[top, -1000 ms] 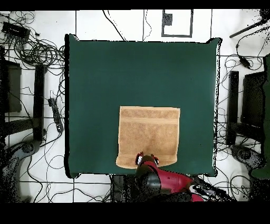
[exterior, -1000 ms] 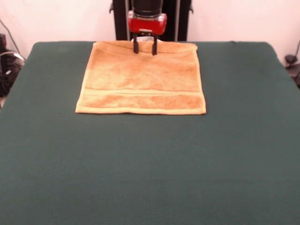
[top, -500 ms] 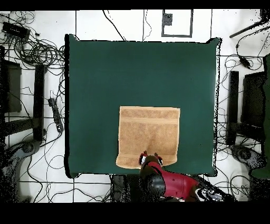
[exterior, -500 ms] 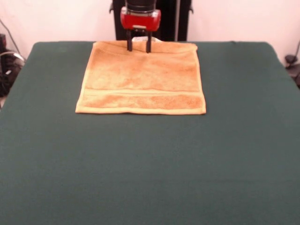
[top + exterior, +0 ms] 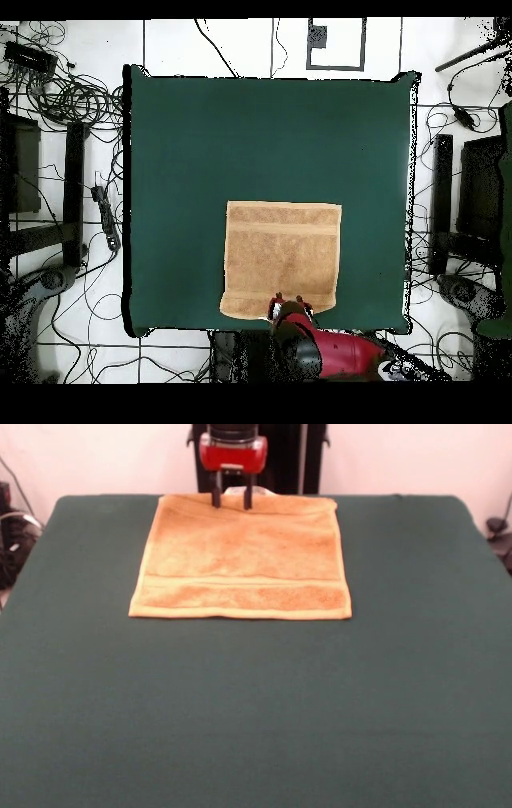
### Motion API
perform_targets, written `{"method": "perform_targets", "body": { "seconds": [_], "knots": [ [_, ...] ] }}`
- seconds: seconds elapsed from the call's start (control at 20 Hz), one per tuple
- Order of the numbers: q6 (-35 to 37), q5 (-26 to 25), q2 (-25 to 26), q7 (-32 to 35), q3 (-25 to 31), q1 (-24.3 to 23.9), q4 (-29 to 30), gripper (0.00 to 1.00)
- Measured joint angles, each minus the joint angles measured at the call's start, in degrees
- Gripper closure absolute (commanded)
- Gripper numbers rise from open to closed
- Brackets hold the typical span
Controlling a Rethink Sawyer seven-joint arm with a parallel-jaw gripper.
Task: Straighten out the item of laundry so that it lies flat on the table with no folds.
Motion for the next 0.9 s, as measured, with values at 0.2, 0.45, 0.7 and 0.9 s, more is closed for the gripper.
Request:
{"method": "perform_targets", "body": {
  "seconds": [0.2, 0.45, 0.7, 0.9],
  "knots": [
    [-0.02, -2.17, 1.63, 0.0, -1.14, -0.8, -0.32, 0.0],
    [-1.35, -5.06, 5.16, 0.0, -3.17, -1.72, -1.02, 0.0],
    [-3.82, -7.26, 6.72, 0.0, -3.48, -2.81, -1.38, 0.0],
    [-6.47, -9.61, 7.45, 0.0, -4.12, -3.01, -1.47, 0.0]
  ]
}}
